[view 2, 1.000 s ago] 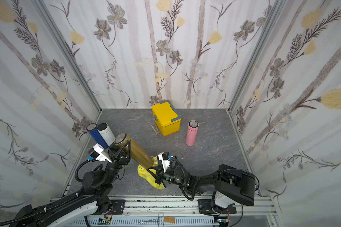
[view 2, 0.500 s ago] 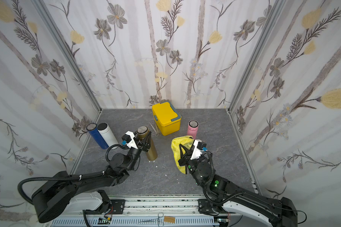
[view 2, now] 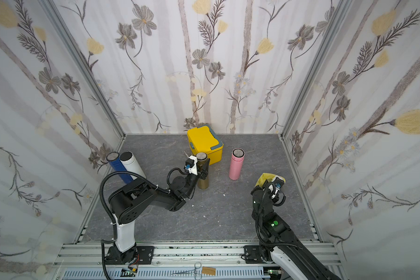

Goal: Wipe the surface of the thermos
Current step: Place the thermos at the center of the board.

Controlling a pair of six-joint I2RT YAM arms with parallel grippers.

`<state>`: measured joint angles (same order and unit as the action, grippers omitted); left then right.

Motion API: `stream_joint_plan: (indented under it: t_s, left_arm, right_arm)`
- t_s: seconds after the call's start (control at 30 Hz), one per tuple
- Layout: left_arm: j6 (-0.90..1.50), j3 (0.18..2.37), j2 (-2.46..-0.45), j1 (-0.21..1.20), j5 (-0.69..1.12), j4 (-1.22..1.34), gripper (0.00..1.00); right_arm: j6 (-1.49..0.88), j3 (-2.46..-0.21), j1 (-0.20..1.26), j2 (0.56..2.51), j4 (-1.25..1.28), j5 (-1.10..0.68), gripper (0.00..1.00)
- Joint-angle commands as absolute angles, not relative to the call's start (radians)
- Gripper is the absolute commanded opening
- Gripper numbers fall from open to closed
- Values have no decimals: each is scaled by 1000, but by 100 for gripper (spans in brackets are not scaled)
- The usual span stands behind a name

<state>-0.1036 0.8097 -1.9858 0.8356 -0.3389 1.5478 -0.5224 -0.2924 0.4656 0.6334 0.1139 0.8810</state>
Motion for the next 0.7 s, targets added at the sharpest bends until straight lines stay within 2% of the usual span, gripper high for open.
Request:
stream_joint_plan:
  t_s: [0.0, 0.13, 0.17, 0.23, 0.6, 0.67]
  left_arm:
    - [-129, 880, -2041, 833, -340, 1738, 0]
    - [-166, 965, -2108, 823, -352, 1731, 0]
    - [-162, 981, -2118, 818, -342, 1723, 0]
    - [-154, 1004, -2138, 808, -321, 1719, 0]
    - [-151, 993, -2134, 793, -325, 1716, 1]
    - [-153, 985, -2131, 793, -350, 1720, 17]
  right_arm:
    - [-542, -292, 360, 714, 214, 743, 0]
    - [-546, -228, 278, 850, 395, 741, 0]
    - [-581, -261, 246, 867, 324, 698, 0]
    - [-579, -254, 235, 889, 362, 684, 0]
    - [-570, -223, 230, 845, 384, 658, 0]
    - [-570, -230, 230, 855, 383, 658, 0]
